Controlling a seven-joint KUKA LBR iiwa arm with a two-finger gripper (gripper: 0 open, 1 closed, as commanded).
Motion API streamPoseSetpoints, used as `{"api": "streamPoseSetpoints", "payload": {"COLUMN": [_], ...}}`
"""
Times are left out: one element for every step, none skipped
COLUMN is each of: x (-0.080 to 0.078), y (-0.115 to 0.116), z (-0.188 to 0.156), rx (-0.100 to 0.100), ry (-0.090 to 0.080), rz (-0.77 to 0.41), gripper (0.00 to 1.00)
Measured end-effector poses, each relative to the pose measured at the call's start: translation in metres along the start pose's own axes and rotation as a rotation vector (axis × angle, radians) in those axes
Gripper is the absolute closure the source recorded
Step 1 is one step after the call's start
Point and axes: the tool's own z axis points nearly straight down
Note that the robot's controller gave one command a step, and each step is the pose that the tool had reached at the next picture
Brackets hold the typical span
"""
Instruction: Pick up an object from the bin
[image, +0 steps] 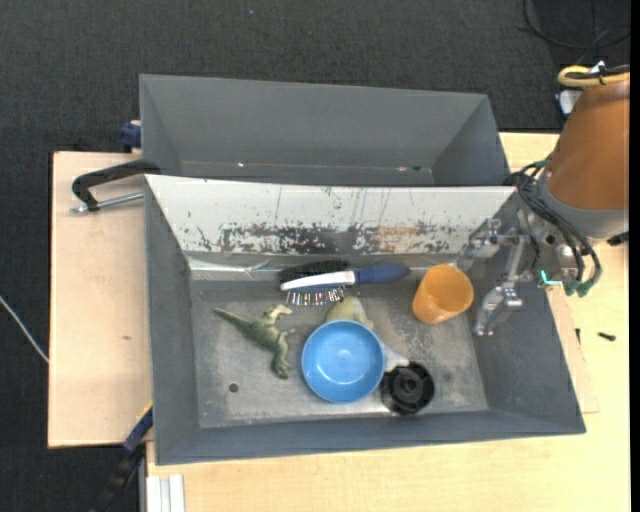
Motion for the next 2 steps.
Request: {"api": "streamPoseSetpoints", "payload": {"x": [-0.04, -0.07], "y": [0.061, 0.072], "z": [0.057, 0.149], "rx": [-0.003, 0.003], "ry": [-0.003, -0.022], "rz": [0.221, -0.025], "gripper": [0.0, 0.0]}}
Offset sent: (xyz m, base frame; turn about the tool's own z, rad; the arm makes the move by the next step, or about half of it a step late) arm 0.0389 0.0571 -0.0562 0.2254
